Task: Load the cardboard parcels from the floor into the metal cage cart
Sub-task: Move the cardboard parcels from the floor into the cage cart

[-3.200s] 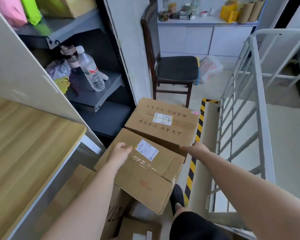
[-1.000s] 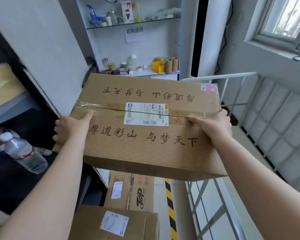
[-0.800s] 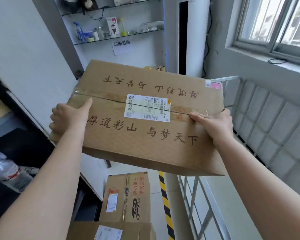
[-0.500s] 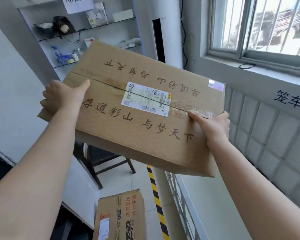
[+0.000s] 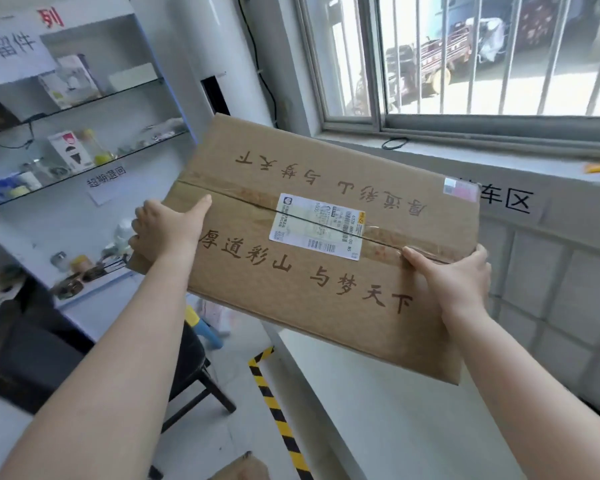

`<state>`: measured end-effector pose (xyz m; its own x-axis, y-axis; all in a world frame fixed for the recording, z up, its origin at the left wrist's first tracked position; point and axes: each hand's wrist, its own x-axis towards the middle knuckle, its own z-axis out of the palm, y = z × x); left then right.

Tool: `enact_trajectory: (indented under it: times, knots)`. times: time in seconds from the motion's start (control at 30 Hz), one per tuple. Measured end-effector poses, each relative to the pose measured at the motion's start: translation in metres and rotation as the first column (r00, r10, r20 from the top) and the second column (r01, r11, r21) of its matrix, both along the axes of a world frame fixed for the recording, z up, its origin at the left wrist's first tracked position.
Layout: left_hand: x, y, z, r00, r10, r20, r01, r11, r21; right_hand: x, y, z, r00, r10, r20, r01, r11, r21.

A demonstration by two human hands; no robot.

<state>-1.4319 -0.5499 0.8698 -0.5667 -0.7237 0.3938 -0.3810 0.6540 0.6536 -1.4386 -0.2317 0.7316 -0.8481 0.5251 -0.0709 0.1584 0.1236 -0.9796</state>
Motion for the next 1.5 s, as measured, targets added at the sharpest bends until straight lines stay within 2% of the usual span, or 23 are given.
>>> enact_trajectory:
  times: [0.13,0.27,0.4,0.6,0.73,0.93,1.17,1.27,1.33,1.4,1.5]
  knots:
    - [-0.090,0.012,-0.041,0.976,-0.205,0.076,0.202,0.978,0.041,-0.014,0.013,-0.034,0.981,-0.169,0.091,0.168,0.986,0.016]
    - [-0.166,0.035,-0.094,0.907,-0.391,0.159,0.376,0.919,0.118,-0.021,0.021,-0.066,0.918,-0.357,0.173,0.348,0.934,0.078]
    - [-0.212,0.060,-0.166,0.799,-0.544,0.256,0.504,0.838,0.209,-0.017,0.031,-0.105,0.843,-0.474,0.255,0.449,0.880,0.154]
    - [-0.235,0.094,-0.270,0.608,-0.667,0.431,0.565,0.745,0.355,0.003,0.049,-0.174,0.723,-0.556,0.411,0.499,0.831,0.245]
    - [-0.230,0.112,-0.338,0.510,-0.676,0.532,0.535,0.733,0.419,0.021,0.059,-0.226,0.650,-0.554,0.520,0.502,0.827,0.254]
    - [-0.214,0.130,-0.447,0.358,-0.615,0.703,0.396,0.782,0.482,0.043,0.070,-0.319,0.544,-0.498,0.675,0.482,0.844,0.235]
    - [-0.193,0.139,-0.565,0.139,-0.583,0.800,0.302,0.794,0.527,0.078,0.083,-0.434,0.440,-0.420,0.793,0.498,0.850,0.174]
    - [-0.179,0.142,-0.619,0.011,-0.555,0.832,0.268,0.803,0.532,0.095,0.089,-0.488,0.358,-0.390,0.848,0.535,0.830,0.156]
    - [-0.163,0.143,-0.652,-0.061,-0.550,0.833,0.211,0.808,0.550,0.104,0.090,-0.518,0.271,-0.366,0.891,0.600,0.788,0.141]
    - [-0.146,0.142,-0.675,-0.088,-0.511,0.855,0.230,0.825,0.516,0.112,0.086,-0.540,0.154,-0.350,0.924,0.608,0.771,0.191]
    - [-0.137,0.136,-0.693,-0.103,-0.488,0.867,0.256,0.829,0.497,0.121,0.076,-0.558,0.147,-0.423,0.894,0.567,0.776,0.274]
